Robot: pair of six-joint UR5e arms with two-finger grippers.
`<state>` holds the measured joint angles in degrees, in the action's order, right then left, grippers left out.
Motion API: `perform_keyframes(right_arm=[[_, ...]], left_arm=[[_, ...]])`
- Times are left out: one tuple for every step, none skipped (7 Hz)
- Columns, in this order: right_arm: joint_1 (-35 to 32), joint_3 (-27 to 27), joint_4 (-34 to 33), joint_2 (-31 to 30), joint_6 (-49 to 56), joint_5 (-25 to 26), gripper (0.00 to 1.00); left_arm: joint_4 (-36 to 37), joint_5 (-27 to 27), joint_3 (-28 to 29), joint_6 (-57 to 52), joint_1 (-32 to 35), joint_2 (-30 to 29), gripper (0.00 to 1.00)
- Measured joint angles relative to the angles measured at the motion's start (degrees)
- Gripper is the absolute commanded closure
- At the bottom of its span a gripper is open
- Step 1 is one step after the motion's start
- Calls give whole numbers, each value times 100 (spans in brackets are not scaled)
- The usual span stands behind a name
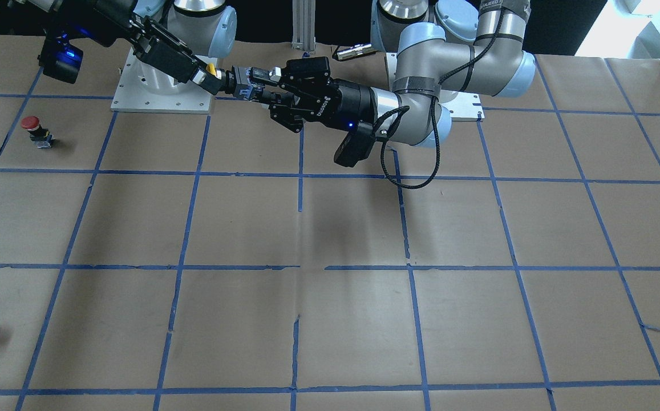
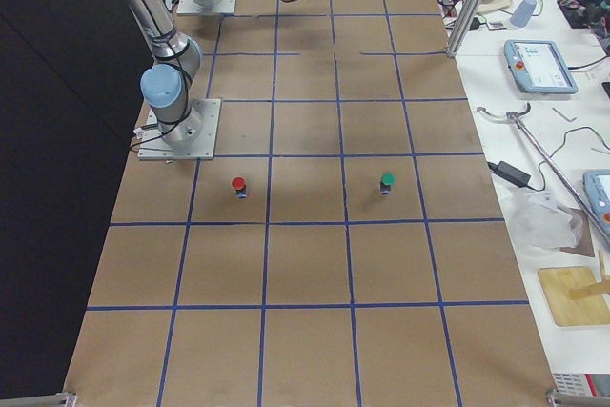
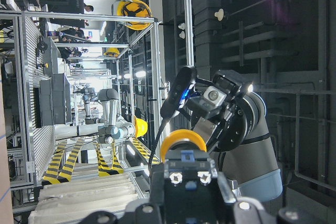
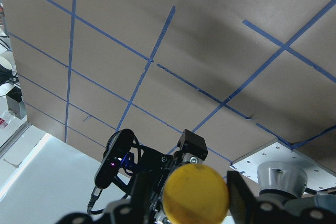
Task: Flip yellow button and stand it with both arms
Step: 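Close the right gripper on the yellow cap held by the left gripper, then open the left gripper and withdraw it while the right gripper carries the button away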
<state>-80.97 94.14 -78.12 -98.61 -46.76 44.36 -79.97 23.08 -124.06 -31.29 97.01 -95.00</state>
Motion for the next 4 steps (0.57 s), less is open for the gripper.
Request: perform_keyframes(right_arm=[[5,-9,0,1,-18,-54,92],[11,-13,4,-1,-24,-61,92],[17,-19,6,-7,-26,-84,92],[30,-20,7,-7,-26,-83,92]], left_arm=[[-1,0,0,0,0,0,49],[-1,-1,1,5,2,1,1],[-2,-18,3,30,-3,11,0],[1,-49,33,92,-22,22,0]])
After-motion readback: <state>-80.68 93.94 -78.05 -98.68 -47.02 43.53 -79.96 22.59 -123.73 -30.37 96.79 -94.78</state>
